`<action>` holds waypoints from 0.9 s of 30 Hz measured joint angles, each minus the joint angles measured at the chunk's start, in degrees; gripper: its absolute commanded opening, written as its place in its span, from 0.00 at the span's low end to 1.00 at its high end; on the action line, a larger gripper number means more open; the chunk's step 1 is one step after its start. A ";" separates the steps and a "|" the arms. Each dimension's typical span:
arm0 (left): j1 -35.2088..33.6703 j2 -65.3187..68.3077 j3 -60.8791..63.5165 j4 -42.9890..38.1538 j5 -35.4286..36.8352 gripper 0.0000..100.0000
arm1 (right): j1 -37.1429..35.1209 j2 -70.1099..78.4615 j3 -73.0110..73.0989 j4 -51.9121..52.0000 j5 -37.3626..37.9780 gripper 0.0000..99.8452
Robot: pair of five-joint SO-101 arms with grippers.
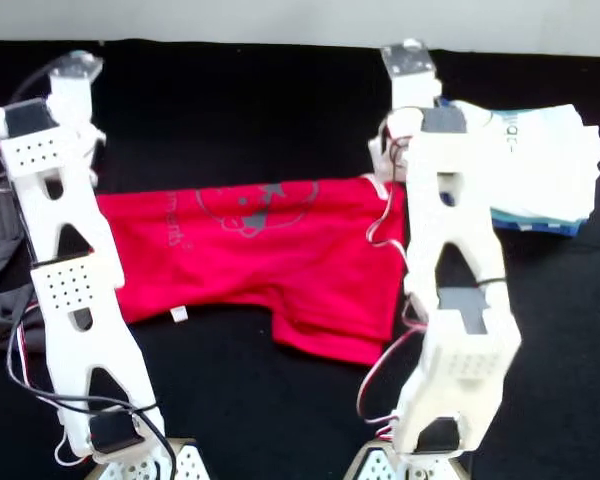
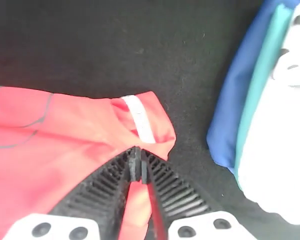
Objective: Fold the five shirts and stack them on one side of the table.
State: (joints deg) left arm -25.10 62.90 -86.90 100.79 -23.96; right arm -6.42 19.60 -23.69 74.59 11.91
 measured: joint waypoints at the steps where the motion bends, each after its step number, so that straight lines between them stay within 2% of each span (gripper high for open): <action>1: 0.00 -2.11 1.23 0.18 0.00 0.01 | 0.00 -1.49 0.00 0.79 0.00 0.02; 6: 0.00 -16.88 16.00 0.26 1.85 0.01 | -0.18 -7.21 0.00 4.22 0.00 0.02; 13: 1.32 -41.32 54.86 -0.26 3.96 0.01 | -0.70 -9.76 0.00 10.99 0.00 0.01; 17: 1.49 -51.43 78.95 -8.53 3.96 0.01 | -2.99 -10.02 0.00 15.21 0.00 0.01; 21: 1.49 -59.25 100.75 -21.71 4.04 0.01 | -6.15 -10.02 0.00 19.78 0.00 0.01; 27: 1.49 -61.89 119.21 -40.70 4.13 0.01 | -9.05 -10.02 0.00 24.00 0.00 0.01</action>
State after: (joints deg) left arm -23.60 1.01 32.31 60.09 -19.82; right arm -15.47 9.58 -23.69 98.59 11.91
